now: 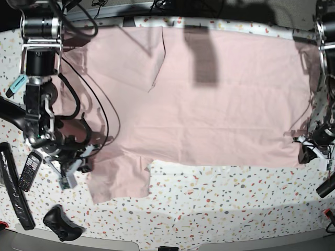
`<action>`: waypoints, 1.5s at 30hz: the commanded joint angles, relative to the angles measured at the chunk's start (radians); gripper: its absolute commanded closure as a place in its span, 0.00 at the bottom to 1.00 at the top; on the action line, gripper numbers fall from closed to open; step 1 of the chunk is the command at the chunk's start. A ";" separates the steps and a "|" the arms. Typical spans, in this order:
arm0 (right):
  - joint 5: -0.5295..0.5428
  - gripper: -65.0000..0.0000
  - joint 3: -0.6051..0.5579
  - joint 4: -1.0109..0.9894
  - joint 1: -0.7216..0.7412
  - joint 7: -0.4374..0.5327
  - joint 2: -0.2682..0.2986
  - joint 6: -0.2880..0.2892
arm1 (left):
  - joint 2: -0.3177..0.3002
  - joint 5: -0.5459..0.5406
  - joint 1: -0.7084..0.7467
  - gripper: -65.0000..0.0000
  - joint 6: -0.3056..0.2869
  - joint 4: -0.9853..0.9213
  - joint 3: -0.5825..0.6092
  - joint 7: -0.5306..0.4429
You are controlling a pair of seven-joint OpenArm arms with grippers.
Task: Fold the T-shirt properly
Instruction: 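Lift the shirt hem with both grippers and fold it over toward the collar, then release the folded hem and reposition the right gripper on the sleeve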
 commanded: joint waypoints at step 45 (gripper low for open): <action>0.159 0.59 0.380 0.567 -0.631 -0.376 -0.033 0.002 | -0.010 0.042 0.535 0.61 0.014 0.400 -0.309 0.068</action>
